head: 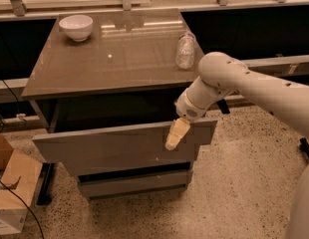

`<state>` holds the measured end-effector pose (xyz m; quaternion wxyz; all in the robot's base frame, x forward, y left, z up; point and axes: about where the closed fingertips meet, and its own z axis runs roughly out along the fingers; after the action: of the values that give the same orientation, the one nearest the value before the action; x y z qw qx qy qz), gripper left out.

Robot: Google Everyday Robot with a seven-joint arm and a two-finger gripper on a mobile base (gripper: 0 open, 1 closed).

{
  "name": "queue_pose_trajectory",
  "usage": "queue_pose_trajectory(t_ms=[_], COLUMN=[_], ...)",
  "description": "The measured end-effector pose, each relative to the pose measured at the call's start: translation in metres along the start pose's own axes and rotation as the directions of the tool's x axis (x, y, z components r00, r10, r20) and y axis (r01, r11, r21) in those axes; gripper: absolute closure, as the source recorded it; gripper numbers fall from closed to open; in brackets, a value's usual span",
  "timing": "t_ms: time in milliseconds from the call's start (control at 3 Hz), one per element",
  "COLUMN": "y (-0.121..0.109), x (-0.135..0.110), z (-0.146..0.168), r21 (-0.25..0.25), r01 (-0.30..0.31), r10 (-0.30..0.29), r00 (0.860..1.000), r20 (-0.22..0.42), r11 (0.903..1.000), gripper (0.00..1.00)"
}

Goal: Open top drawer

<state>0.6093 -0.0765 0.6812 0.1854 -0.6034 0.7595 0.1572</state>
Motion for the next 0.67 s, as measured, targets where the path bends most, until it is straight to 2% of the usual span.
queue_pose_trajectory(t_ms=[333, 667], y=[0.003, 0.017], x=[0.016, 0.034], z=[0.004, 0.006], r21=[-0.046, -0.097], r01=[-0.035, -0.065], r10=[0.032, 0.051], r00=[0.997, 0.99], r20=[-0.065, -0.132], r11=[0.9983, 0.9932], gripper=[0.19, 0.42])
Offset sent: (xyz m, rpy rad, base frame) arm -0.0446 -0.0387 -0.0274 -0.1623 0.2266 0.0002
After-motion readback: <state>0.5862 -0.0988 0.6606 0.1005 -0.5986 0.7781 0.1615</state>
